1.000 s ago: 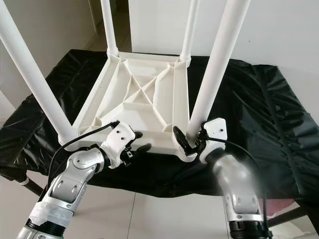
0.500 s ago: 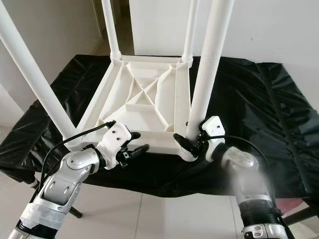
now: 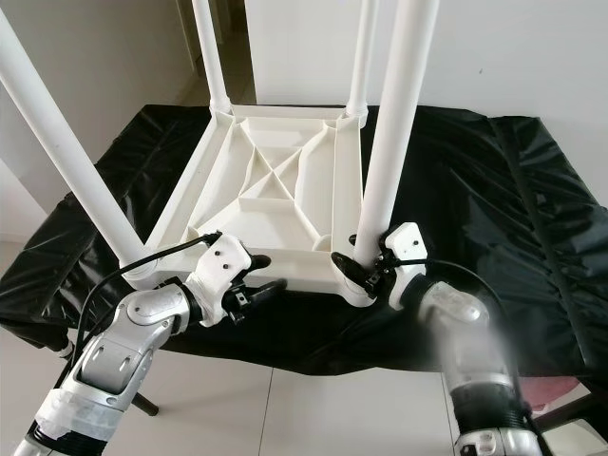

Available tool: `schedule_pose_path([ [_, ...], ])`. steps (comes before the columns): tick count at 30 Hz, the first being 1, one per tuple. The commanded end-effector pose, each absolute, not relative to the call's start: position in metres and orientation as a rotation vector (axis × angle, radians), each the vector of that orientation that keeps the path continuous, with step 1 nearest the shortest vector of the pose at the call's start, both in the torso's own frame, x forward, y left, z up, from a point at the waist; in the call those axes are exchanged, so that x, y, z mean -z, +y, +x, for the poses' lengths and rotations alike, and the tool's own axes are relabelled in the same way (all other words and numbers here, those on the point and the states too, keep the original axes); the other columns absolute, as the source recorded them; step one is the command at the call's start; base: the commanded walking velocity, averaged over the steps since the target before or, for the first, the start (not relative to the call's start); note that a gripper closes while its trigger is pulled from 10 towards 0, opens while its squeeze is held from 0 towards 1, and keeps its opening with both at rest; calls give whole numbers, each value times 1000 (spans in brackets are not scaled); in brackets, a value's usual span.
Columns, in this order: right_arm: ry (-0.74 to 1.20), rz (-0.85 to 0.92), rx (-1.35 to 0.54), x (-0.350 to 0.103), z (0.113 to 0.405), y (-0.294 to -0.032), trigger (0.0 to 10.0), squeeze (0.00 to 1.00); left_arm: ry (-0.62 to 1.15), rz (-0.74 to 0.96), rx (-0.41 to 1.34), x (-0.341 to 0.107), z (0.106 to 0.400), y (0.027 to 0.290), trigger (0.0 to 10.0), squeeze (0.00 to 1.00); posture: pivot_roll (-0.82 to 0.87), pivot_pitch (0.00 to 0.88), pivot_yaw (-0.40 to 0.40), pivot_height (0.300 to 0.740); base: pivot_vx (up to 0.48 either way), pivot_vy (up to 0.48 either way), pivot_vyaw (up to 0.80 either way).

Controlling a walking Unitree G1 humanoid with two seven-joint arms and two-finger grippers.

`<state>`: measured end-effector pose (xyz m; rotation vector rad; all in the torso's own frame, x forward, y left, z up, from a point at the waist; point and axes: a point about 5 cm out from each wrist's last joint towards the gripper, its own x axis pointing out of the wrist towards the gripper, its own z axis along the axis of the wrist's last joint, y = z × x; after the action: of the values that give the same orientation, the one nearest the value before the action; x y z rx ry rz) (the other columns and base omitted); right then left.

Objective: Building children table

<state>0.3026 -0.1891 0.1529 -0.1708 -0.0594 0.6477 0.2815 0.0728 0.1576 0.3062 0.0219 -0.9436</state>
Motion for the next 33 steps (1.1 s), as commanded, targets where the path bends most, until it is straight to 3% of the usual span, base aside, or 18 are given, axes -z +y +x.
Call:
schedule_pose_path([
  [1,-82,-110,-545,-157,303,-183,10000,0,55,299,1042,-153,274,70,10000,0,-40,65,73,740,0,0,0],
  [9,-85,-104,-321,-158,294,-167,10000,0,50,305,1029,-152,277,71,10000,0,-44,67,71,740,0,0,0],
  [19,-31,-38,136,-134,269,-157,10000,0,33,306,970,-152,284,72,10000,0,-47,64,55,740,0,0,0],
  [27,-10,-28,193,-134,266,-152,10000,0,46,287,945,-150,285,73,10000,0,-53,69,55,740,0,0,0],
  [28,-41,-24,152,-138,267,-152,10000,1000,12,301,940,-151,285,73,10000,0,-55,69,54,740,0,0,0],
  [33,-55,-10,118,-141,268,-149,10000,1000,4,303,930,-151,287,73,10000,0,-56,70,53,740,0,0,0],
])
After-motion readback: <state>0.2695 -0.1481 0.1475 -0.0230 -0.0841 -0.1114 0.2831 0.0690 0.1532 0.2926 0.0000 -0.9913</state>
